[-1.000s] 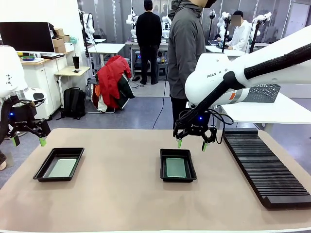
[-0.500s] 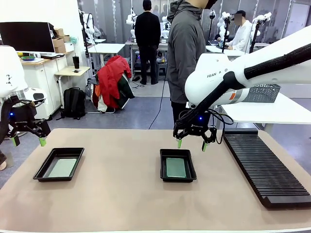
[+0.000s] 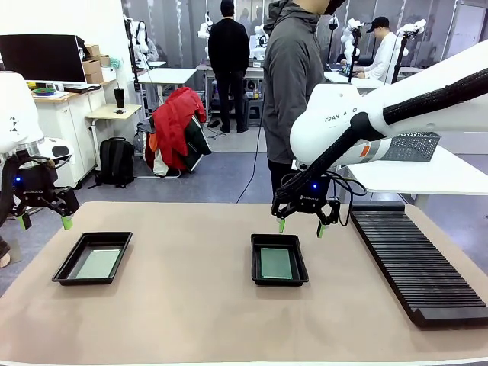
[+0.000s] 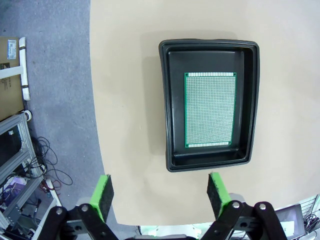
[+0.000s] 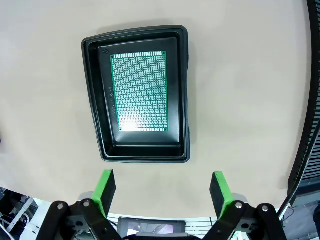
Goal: Inspect and transfer BCBs to ESD trays.
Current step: Pick up the ESD tray and place it on the left side of the table.
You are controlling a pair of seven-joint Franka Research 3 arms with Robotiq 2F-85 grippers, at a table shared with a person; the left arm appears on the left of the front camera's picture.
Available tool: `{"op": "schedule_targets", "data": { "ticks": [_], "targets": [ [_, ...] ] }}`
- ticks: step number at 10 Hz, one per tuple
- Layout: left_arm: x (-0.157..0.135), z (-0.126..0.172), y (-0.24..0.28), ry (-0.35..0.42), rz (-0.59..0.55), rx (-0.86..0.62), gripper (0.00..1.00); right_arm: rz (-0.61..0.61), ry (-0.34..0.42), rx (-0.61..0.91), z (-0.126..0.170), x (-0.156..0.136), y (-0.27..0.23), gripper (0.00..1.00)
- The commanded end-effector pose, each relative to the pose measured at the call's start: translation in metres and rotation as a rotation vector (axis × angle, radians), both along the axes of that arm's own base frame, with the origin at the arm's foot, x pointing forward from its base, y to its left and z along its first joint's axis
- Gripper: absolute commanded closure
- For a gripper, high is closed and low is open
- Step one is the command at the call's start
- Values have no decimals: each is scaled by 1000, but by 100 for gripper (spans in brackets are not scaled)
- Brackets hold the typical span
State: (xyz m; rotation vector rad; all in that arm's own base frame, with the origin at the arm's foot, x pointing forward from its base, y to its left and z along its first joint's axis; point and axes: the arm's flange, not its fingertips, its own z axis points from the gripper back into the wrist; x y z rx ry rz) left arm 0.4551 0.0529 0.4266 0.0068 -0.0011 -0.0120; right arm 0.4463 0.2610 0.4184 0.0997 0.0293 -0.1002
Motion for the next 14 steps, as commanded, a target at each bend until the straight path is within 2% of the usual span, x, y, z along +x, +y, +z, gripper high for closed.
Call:
{"op": "schedule_targets", "data": {
  "ticks": [1,4,7,9,11,13,14],
  "targets": [
    [1,8,-19,14,17,15,0,12,-12,46,3,-6,-16,0],
    [-11,27,-85,-59,50,8,0,36,-66,183,12,-22,-63,0],
    [-14,37,-162,-76,32,-41,0,73,-96,323,11,-29,-109,0],
    [-15,36,-211,-74,28,-58,0,89,-118,405,5,-31,-132,0],
    [-14,30,-256,-103,10,-63,0,110,-138,508,-4,-33,-160,0],
    [-8,19,-294,-99,5,-64,0,115,-138,552,-10,-36,-180,0],
    [-5,15,-312,-130,10,-66,0,116,-146,571,-12,-37,-189,0]
  ]
}}
